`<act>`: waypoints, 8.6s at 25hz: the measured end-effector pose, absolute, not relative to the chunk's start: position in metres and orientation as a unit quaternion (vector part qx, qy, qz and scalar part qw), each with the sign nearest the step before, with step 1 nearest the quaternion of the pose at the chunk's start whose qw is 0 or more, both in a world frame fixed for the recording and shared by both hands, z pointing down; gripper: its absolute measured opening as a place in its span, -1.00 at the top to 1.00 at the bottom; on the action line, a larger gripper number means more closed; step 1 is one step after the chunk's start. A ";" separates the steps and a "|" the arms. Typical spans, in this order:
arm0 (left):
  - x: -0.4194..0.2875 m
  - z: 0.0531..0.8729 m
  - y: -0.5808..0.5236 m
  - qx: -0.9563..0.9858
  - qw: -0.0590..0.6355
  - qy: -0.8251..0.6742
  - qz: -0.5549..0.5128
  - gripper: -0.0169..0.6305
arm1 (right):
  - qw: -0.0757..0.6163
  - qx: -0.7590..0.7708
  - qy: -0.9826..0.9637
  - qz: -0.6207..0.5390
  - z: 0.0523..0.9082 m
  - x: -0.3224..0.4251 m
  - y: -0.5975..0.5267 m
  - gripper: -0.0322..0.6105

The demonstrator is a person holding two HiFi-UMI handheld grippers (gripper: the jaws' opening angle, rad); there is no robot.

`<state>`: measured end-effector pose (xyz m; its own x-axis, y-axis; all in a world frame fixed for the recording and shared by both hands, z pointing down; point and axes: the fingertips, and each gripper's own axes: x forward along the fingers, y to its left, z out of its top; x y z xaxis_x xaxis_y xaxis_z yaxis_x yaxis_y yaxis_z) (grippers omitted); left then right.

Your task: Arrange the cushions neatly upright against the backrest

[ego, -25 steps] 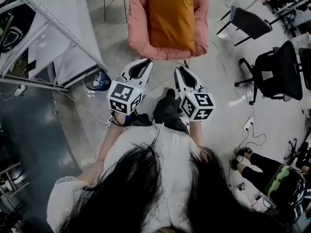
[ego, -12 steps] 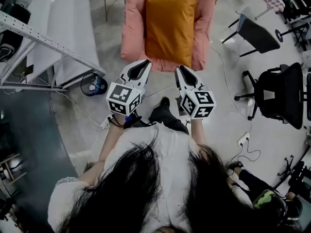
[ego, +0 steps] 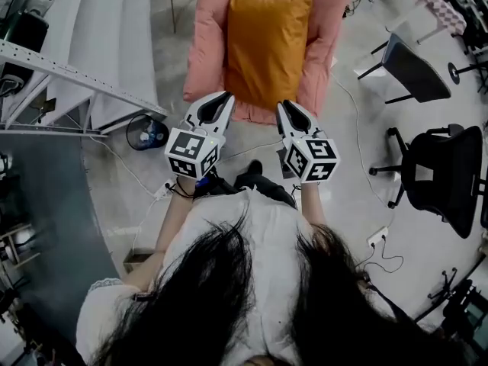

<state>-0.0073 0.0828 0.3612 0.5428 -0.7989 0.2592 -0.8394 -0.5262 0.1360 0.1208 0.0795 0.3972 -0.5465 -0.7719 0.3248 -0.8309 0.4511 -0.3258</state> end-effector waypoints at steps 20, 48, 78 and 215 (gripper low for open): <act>-0.003 0.374 0.019 0.872 0.132 -0.463 0.092 0.83 | 0.080 0.470 -0.845 0.241 0.418 0.130 0.034 0.68; -0.093 0.522 -0.221 0.879 0.204 -0.384 0.198 0.83 | 0.202 0.537 -0.771 0.275 0.505 0.133 -0.166 0.61; -0.063 0.722 -0.331 0.846 0.475 -0.174 0.169 -0.32 | 0.282 0.563 -0.694 0.350 0.600 0.148 -0.234 0.21; 0.042 0.571 -0.345 0.900 0.126 -0.335 0.249 0.10 | 0.051 0.642 -0.692 0.325 0.521 0.279 -0.249 0.67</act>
